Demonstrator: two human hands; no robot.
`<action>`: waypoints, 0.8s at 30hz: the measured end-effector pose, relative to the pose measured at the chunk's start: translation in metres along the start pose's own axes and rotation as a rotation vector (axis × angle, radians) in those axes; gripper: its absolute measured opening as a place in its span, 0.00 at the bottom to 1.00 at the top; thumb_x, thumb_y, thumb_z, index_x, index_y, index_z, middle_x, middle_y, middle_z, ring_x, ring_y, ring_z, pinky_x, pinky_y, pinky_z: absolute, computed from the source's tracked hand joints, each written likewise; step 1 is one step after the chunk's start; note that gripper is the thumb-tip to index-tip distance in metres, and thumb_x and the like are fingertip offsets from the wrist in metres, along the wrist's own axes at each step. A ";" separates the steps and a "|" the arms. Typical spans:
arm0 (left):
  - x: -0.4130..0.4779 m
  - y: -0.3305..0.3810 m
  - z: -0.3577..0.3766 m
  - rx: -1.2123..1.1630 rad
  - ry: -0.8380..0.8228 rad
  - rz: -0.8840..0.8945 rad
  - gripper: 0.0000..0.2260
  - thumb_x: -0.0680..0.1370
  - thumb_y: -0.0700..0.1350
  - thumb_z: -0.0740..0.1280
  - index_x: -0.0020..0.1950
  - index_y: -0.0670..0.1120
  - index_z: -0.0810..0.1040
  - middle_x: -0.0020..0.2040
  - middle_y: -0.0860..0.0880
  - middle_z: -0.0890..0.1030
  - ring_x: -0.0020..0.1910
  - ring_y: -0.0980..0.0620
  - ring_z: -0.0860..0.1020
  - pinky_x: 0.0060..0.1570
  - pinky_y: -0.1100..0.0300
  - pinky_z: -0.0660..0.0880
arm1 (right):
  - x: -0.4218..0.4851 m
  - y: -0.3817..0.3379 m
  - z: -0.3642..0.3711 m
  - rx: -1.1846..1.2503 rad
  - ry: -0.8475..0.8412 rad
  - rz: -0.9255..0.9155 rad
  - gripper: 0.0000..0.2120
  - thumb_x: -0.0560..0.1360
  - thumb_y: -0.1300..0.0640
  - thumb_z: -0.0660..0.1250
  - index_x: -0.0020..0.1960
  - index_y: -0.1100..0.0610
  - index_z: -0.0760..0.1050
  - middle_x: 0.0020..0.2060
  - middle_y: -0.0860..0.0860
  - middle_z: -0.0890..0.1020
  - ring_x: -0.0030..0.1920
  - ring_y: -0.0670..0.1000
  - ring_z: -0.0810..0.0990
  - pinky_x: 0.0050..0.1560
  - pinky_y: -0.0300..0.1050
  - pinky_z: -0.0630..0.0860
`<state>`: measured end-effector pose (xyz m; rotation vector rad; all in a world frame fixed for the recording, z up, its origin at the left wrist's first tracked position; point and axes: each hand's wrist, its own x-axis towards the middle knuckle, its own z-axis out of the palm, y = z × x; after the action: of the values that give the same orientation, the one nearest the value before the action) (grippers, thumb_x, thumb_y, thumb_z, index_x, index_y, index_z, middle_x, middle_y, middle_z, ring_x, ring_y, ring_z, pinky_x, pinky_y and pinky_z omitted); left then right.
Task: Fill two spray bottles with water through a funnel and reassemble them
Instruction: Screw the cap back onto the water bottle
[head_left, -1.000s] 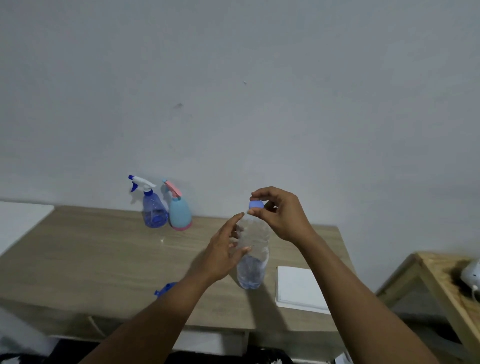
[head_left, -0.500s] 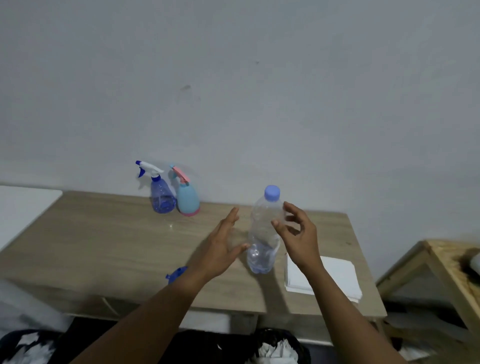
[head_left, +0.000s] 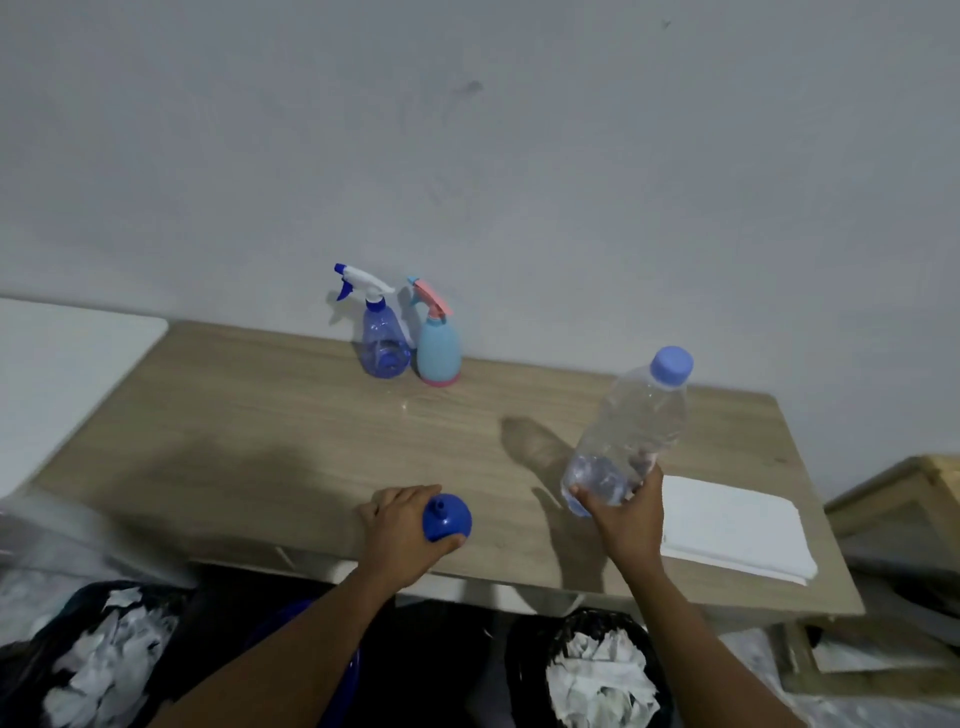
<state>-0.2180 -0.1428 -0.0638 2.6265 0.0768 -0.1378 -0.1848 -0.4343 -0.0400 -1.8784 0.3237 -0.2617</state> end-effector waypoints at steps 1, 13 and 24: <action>0.001 -0.002 -0.002 0.027 -0.027 0.011 0.36 0.67 0.70 0.70 0.71 0.57 0.71 0.66 0.58 0.75 0.68 0.52 0.68 0.62 0.54 0.61 | -0.002 0.000 0.006 -0.001 0.024 0.008 0.42 0.61 0.60 0.84 0.69 0.57 0.66 0.63 0.53 0.76 0.63 0.54 0.76 0.63 0.53 0.75; 0.030 -0.019 -0.024 0.081 -0.076 0.182 0.28 0.70 0.66 0.70 0.68 0.59 0.73 0.65 0.61 0.76 0.68 0.56 0.69 0.53 0.60 0.53 | -0.022 -0.018 0.048 -0.032 0.131 0.021 0.37 0.64 0.59 0.83 0.66 0.50 0.68 0.57 0.46 0.78 0.57 0.48 0.79 0.56 0.48 0.78; 0.175 0.053 -0.037 -0.113 0.049 0.124 0.23 0.74 0.52 0.73 0.67 0.49 0.74 0.62 0.51 0.78 0.60 0.47 0.78 0.56 0.59 0.70 | 0.084 -0.040 0.095 -0.021 0.044 -0.064 0.35 0.64 0.60 0.82 0.65 0.50 0.68 0.55 0.39 0.75 0.54 0.33 0.76 0.48 0.32 0.76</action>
<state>-0.0365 -0.1659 -0.0257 2.5134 -0.0595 -0.0258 -0.0699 -0.3668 -0.0308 -1.9082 0.2973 -0.3448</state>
